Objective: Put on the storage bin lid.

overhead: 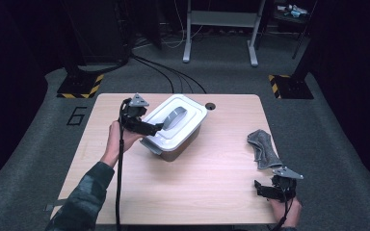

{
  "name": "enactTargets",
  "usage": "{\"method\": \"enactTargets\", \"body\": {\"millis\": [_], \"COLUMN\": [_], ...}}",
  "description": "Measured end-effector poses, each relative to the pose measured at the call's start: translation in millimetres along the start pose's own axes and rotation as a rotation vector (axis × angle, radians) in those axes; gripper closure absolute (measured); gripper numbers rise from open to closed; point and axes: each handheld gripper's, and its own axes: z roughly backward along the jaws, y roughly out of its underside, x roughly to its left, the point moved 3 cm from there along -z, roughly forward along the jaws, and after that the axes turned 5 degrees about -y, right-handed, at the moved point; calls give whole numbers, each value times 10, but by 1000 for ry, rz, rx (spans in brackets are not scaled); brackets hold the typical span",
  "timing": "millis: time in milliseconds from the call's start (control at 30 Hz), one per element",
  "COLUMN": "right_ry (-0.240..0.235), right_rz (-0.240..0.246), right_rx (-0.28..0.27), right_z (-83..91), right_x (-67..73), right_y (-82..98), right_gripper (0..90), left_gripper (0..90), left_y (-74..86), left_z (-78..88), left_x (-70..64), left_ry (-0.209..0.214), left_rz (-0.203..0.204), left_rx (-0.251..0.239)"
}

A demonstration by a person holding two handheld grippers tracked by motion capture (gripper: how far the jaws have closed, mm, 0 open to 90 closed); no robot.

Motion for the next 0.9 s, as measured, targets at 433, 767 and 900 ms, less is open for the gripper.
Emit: {"method": "enactTargets", "body": {"millis": [433,767,900], "right_ry": [0,0,0], "right_rz": [0,-1,0], "right_rx": [0,0,0], "right_z": [0,0,0], "right_x": [0,-1,0], "right_y": [0,0,0], "right_gripper": [34,33,33], "left_gripper": [111,109,108], "left_y": [643,1449,1821], "left_z": [201,47,-48], "left_x": [240,389,415], "left_ry": [-43,-143,-156], "left_rz": [77,195,249], "left_rx": [16,103,147]}}
